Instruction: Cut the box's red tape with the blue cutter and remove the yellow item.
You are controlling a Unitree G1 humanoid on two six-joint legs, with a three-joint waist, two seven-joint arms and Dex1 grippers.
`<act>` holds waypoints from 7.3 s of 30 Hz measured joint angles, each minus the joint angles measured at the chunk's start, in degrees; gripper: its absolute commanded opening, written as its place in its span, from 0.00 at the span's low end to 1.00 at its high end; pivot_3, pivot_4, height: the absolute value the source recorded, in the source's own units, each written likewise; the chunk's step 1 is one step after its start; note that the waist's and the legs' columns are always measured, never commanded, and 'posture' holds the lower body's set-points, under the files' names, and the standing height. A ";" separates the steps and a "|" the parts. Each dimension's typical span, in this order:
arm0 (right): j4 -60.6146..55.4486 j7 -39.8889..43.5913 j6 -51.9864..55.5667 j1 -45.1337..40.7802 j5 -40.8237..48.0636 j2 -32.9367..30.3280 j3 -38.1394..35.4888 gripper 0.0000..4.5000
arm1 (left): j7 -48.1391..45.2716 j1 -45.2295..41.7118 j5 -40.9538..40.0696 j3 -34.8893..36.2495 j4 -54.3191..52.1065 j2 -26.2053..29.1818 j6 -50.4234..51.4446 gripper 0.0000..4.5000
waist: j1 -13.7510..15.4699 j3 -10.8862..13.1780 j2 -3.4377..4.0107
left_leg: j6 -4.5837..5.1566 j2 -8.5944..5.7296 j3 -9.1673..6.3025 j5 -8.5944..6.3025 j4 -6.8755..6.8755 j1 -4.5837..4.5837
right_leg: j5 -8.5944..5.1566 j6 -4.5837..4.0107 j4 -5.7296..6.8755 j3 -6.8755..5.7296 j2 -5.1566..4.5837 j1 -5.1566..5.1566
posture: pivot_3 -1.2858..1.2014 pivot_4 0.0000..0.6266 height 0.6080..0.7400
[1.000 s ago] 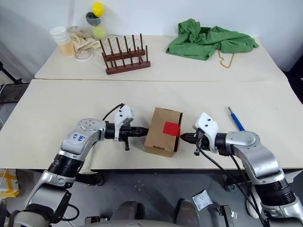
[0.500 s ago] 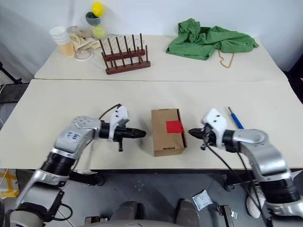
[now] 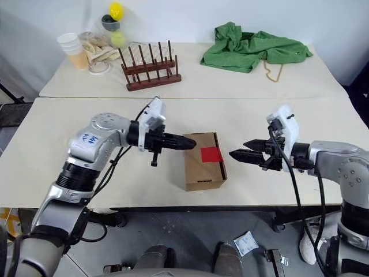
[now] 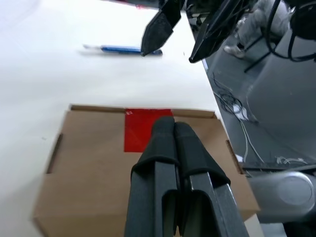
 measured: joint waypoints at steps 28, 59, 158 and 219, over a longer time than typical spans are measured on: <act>4.20 -9.88 -2.82 -0.15 -5.33 6.81 6.67 0.88 | 1.60 0.71 6.09 -4.42 2.84 -1.03 -4.03 0.00 | 0.03 0.00 0.01 | 0.00 -0.01 0.01 0.00 0.03 -0.03 | 0.00 0.00 0.00 0.02 0.00 -0.02 | 0.52 0.24 1.00; 5.70 -1.40 -22.98 3.54 -18.31 -0.72 16.79 0.88 | 1.55 1.65 6.15 -3.94 1.92 -0.47 -4.47 0.00 | 0.05 -0.01 0.01 | 0.00 0.00 0.01 0.00 0.04 -0.01 | 0.00 0.00 -0.02 0.01 0.00 0.00 | 0.52 0.24 1.00; 32.39 32.66 5.85 -49.94 -25.94 -22.66 58.43 0.01 | 19.49 9.57 8.03 -0.89 11.03 -19.71 -21.27 0.00 | -0.01 0.05 0.41 | 0.00 -0.01 0.07 -0.05 0.13 -0.27 | 0.01 0.01 -0.08 0.06 -0.02 -0.25 | 0.52 0.24 1.00; 31.08 29.16 7.30 -44.67 -24.70 -24.04 57.58 0.01 | 10.09 9.70 5.07 -5.90 -13.75 -6.09 -3.53 0.00 | 0.26 -0.02 0.43 | 0.02 -0.02 0.06 -0.05 0.60 -0.81 | 0.04 0.02 0.40 0.18 -0.04 -0.82 | 0.52 0.24 1.00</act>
